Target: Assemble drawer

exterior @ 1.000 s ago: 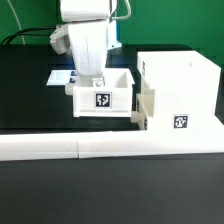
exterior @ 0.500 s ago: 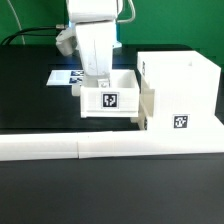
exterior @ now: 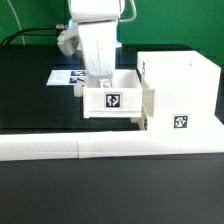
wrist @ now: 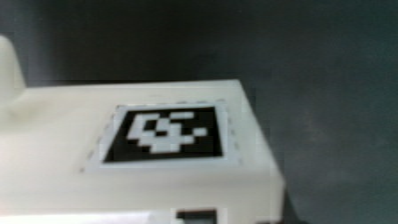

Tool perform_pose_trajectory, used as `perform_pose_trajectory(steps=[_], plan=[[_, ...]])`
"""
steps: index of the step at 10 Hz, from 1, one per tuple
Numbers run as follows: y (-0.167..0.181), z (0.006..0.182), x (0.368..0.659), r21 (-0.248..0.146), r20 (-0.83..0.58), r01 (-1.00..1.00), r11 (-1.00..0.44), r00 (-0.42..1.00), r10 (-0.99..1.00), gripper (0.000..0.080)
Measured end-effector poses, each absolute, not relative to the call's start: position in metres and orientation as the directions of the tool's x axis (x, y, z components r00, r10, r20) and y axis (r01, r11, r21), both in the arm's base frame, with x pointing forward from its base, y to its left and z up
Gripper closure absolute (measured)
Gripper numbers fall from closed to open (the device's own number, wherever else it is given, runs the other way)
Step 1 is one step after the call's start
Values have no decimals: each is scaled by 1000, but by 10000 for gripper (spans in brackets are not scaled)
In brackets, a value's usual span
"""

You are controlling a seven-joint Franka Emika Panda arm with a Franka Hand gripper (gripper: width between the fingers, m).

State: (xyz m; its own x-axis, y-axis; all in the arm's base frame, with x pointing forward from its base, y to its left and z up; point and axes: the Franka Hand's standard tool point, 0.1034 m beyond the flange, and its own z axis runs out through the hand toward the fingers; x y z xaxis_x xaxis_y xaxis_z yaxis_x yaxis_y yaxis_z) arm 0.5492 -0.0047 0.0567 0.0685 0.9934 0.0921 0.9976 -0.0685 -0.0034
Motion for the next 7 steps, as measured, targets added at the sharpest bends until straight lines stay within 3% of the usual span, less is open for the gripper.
perform_pose_trajectory(steps=[7], plan=[[4, 58, 553, 12, 94, 996, -87, 85, 992, 758]])
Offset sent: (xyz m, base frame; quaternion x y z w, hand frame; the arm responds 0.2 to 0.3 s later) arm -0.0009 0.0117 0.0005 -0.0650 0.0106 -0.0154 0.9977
